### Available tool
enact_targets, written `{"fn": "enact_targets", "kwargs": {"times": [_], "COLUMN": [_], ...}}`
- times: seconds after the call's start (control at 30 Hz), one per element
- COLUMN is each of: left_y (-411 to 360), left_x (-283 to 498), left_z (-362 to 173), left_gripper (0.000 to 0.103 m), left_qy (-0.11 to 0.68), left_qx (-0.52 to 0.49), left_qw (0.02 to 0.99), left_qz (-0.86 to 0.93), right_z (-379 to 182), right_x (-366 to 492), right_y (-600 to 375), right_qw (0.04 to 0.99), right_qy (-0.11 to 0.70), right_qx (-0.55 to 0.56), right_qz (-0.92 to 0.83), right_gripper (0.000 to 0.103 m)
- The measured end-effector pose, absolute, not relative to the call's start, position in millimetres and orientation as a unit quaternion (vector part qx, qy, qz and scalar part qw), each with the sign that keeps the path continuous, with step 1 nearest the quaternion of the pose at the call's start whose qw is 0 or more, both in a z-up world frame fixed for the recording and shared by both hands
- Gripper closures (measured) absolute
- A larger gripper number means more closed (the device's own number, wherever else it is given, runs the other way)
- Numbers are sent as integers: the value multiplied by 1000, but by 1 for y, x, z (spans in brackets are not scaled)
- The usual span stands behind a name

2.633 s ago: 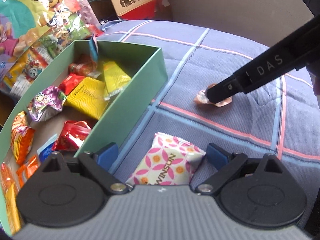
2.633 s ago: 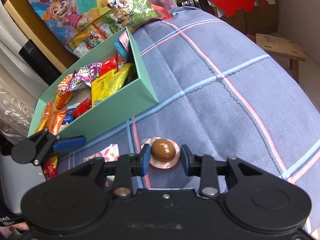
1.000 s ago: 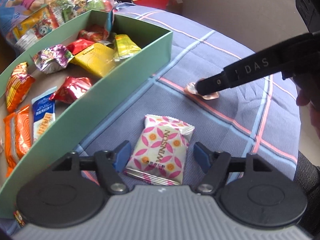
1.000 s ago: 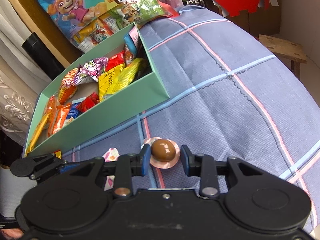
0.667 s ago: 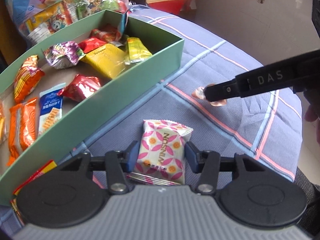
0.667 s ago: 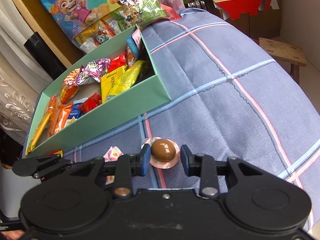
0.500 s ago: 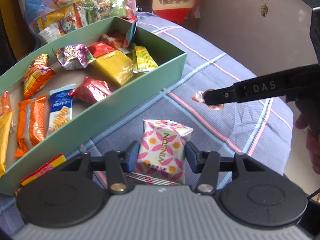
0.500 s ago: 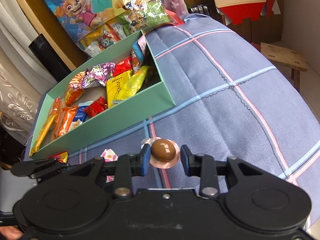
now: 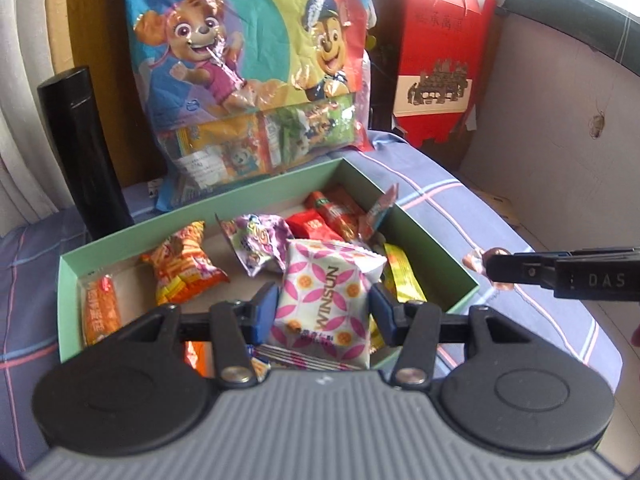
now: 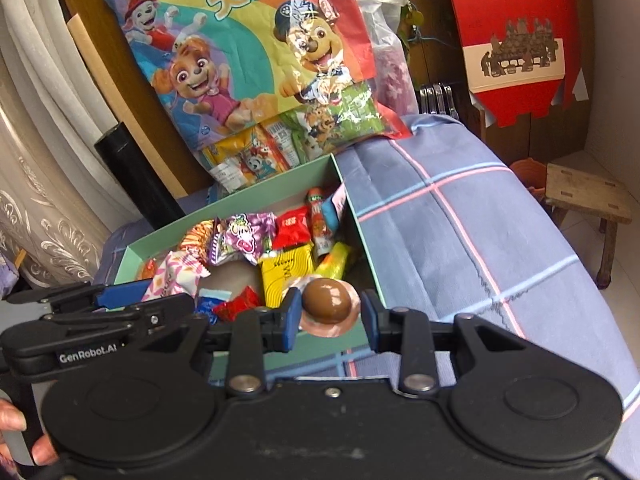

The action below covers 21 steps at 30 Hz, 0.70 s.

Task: Organize snacks
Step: 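Carry the WINSUN packet and chocolate ball into the green tray and open both tools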

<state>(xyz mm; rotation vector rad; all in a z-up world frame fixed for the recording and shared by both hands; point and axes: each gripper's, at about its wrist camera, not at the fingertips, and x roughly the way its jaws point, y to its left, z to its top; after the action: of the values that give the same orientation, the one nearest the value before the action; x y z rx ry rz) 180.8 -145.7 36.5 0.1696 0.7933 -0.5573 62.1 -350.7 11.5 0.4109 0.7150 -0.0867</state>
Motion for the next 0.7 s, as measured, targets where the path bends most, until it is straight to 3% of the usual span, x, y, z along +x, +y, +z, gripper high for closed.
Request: {"fn": "enact_targets", "kwargs": {"times": [0.4,0.43,0.5,0.53,0.57,0.7], "left_y": [-167,-169,-170,-169,-168,-164], "left_x": [221,224,225,224,222,215], "left_z": [17,15,12,11,10,5], "left_gripper": [53,51,26,10,4,1], "left_qy": [395,396,402,401,397,404], "left_qx": [97,102,109,109,110,110], "left_qw": [877,877,877,879,881,878], "left_qz": [-256,-251,-239,-235,-233,-229], "right_z": [-4,-4,-6,-6,-6,-7], "right_x": [107,109,110,109,108,109], "right_y": [-354,-356,-359,-360,-360,-358], "right_qw": [909,908,907,907,909,907], "right_qy": [362,362,359,354,350,353], "right_qx": [201,204,215,217,217,219], "right_qz": [-48,-51,-58,-63,-65,-68], "right_gripper": [69,64,25,17,9,0]}}
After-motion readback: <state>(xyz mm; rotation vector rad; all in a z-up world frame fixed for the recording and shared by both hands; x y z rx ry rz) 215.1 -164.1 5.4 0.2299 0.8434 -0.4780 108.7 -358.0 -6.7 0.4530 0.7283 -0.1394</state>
